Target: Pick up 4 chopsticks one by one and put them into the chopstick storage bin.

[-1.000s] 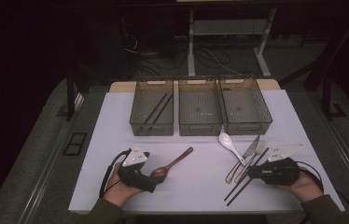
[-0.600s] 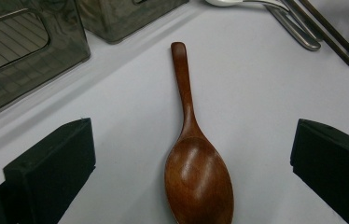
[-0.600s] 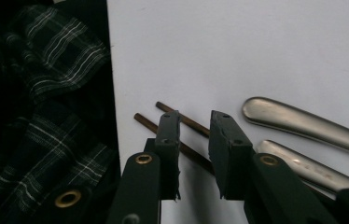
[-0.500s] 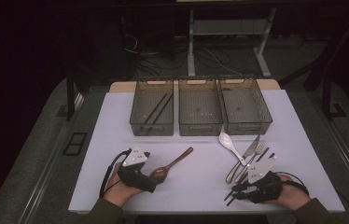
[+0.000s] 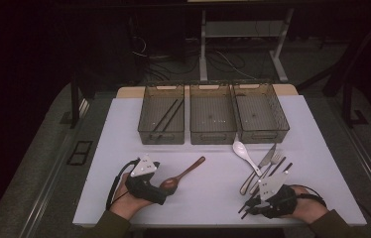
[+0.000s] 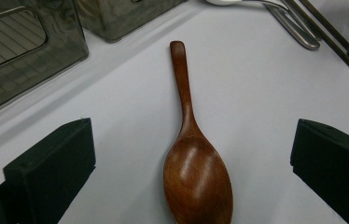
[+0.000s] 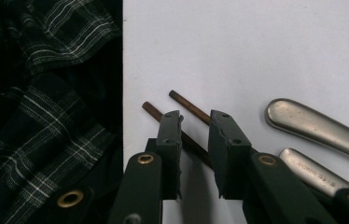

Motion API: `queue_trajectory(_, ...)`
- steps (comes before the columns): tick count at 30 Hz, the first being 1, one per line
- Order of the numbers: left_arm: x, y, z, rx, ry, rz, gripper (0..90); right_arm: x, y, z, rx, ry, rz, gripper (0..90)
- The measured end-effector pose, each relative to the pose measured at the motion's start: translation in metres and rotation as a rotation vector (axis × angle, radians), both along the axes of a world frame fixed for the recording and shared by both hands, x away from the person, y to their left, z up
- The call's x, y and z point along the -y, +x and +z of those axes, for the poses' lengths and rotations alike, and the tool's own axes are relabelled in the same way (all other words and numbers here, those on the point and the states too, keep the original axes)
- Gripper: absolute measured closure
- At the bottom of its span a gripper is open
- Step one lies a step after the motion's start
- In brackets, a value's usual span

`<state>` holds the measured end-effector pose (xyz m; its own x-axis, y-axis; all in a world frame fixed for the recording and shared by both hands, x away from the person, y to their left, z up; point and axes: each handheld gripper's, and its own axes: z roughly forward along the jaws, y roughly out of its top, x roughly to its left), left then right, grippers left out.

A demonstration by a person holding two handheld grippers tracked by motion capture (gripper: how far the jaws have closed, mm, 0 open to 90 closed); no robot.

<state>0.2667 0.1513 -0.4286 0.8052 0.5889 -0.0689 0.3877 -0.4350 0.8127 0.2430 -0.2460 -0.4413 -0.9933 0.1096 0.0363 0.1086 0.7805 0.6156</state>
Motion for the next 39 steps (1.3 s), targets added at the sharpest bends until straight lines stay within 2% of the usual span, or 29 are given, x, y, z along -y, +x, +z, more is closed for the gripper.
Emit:
queue_trajectory(18,0.0,0.0004,-0.0002,-0.003,0.003,-0.001,0.0,-0.0005,-0.0039,0.0013,-0.012,-0.009,0.075,77.9)
queue_trajectory(25,0.0,0.0002,0.0,-0.004,0.001,0.001,0.0,0.0002,-0.0032,0.0018,-0.007,-0.004,0.094,81.0)
queue_trajectory(29,0.0,0.0002,0.0,-0.004,0.0,0.001,0.0,-0.0005,-0.0048,0.0013,0.012,-0.005,0.109,79.2)
queue_trajectory(39,0.0011,0.0002,-0.0001,-0.006,0.003,0.0,0.0,-0.002,-0.0058,0.0005,0.016,-0.007,0.128,79.2)
